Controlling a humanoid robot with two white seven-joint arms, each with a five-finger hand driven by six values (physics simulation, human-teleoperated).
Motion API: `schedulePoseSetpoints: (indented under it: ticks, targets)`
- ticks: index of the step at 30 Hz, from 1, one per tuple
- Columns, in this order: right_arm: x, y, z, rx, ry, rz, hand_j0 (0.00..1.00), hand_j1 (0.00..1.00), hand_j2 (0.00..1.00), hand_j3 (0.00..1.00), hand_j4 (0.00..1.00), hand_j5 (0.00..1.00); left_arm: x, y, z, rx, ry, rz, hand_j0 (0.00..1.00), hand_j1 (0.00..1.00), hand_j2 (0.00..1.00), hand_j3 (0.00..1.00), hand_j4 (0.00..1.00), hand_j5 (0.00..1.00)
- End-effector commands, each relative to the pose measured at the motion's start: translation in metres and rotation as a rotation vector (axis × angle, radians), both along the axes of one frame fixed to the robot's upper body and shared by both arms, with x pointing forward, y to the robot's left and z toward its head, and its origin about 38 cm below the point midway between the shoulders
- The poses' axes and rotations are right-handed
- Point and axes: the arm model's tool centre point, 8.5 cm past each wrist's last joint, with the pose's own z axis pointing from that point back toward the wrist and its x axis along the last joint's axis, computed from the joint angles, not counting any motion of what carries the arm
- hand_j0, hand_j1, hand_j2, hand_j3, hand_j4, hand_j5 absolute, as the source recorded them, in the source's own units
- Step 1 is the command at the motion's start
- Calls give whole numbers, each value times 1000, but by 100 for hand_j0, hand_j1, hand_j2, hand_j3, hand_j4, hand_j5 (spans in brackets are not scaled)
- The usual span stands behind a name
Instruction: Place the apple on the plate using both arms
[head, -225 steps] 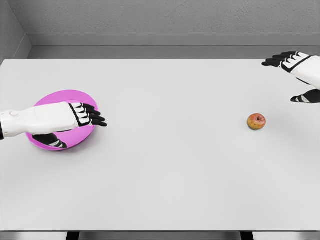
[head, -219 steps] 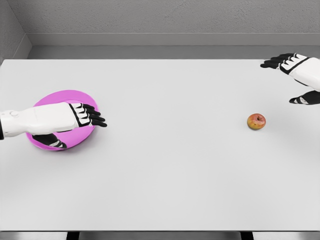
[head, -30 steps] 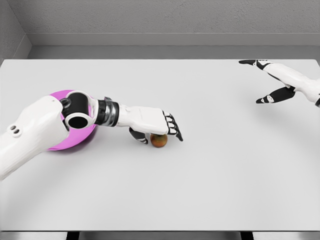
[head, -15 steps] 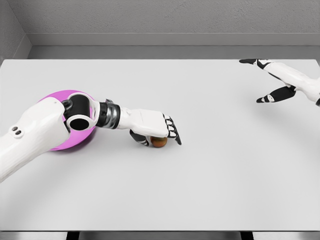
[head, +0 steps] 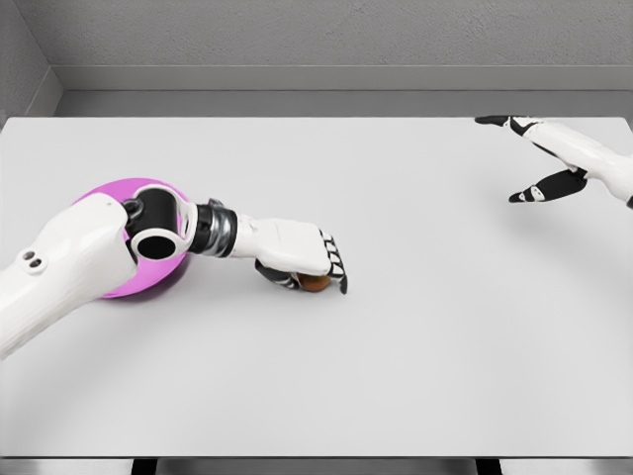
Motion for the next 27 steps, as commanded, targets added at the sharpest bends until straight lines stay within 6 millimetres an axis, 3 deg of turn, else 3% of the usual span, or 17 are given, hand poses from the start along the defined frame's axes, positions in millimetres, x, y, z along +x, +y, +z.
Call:
schedulePoseSetpoints:
  ticks: [1, 3, 11, 13, 15, 17, 21, 24, 25, 27]
  targets:
    - [0, -1, 1, 8, 0, -3, 100, 100, 100, 100, 100, 100, 0, 1, 0, -1, 3, 5, 60, 60, 60, 60, 60, 60]
    - [0, 0, 0, 9, 0, -1, 100, 100, 100, 100, 100, 100, 0, 2, -2, 28, 12, 0, 51, 51, 51, 51, 51, 51]
    - [1, 0, 3, 11, -5, -2, 100, 100, 100, 100, 100, 100, 1, 6, -1, 31, 11, 7, 44, 44, 44, 44, 44, 44]
    - [1, 0, 4, 11, -6, -1, 100, 100, 100, 100, 100, 100, 4, 5, 7, 24, -3, 5, 44, 44, 44, 44, 44, 44]
    - [1, 0, 3, 11, -5, -2, 100, 100, 100, 100, 100, 100, 10, 18, 22, -10, 5, 31, 44, 44, 44, 44, 44, 44]
    - [1, -2, 2, 8, -1, -6, 100, 100, 100, 100, 100, 100, 19, 50, 41, -33, 16, 93, 42, 42, 42, 42, 42, 42]
    - [1, -1, 2, 10, -2, -6, 100, 100, 100, 100, 100, 100, 31, 176, 92, -59, -8, 351, 41, 41, 41, 41, 41, 41]
    - [2, -1, 3, 12, -4, -6, 100, 100, 100, 100, 100, 100, 27, 235, 99, -5, -23, 477, 41, 41, 41, 41, 41, 41]
    - [2, -2, 3, 10, -3, -8, 100, 100, 100, 100, 100, 100, 28, 252, 91, 11, -5, 526, 42, 42, 42, 42, 42, 42]
    - [2, -2, 2, 12, 0, -9, 100, 100, 100, 100, 100, 100, 33, 270, 83, 33, 12, 583, 42, 42, 42, 42, 42, 42]
